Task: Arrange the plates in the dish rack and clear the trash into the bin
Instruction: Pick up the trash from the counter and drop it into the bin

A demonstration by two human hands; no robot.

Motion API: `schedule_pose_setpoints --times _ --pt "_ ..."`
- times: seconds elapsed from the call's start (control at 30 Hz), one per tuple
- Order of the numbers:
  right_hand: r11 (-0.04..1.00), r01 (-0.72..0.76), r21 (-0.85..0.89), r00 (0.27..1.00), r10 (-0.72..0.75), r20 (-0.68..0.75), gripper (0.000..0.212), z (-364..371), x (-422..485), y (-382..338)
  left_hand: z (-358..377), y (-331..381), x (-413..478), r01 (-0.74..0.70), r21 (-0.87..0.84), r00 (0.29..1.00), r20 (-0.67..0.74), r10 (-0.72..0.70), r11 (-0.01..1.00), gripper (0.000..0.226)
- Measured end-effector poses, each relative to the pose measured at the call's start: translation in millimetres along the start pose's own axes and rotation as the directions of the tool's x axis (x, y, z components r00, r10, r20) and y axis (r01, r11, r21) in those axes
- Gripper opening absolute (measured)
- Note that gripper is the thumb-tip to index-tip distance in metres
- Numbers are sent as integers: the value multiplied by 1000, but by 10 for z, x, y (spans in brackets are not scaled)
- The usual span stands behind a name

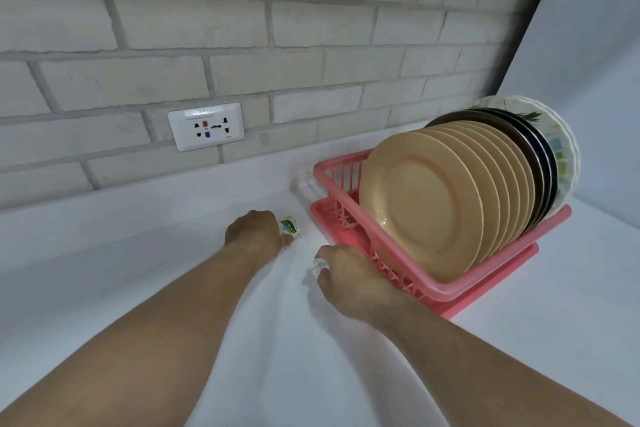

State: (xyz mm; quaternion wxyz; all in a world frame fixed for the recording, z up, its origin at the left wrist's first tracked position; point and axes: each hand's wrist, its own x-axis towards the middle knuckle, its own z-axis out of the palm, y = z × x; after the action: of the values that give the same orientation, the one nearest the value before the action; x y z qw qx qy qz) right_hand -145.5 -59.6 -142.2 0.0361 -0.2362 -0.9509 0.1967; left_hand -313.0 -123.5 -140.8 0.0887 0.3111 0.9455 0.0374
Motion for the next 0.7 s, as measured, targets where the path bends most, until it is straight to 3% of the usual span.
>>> schedule_pose_setpoints --times 0.17,0.37,0.5,0.7 --pt "998 69 0 997 -69 -38 22 -98 -15 -96 80 -92 -140 -16 -41 998 55 18 999 59" --pt "992 121 -31 992 -122 -32 22 -330 -214 -198 92 -285 -516 -22 -154 998 60 32 988 43" --pt "989 139 -50 989 -141 -35 22 -454 -441 -184 -45 -270 -858 -155 -212 987 2 159 965 55" --pt "987 156 -49 983 -160 -94 20 -704 -821 23 -267 70 -1334 -281 -347 951 26 308 895 67"
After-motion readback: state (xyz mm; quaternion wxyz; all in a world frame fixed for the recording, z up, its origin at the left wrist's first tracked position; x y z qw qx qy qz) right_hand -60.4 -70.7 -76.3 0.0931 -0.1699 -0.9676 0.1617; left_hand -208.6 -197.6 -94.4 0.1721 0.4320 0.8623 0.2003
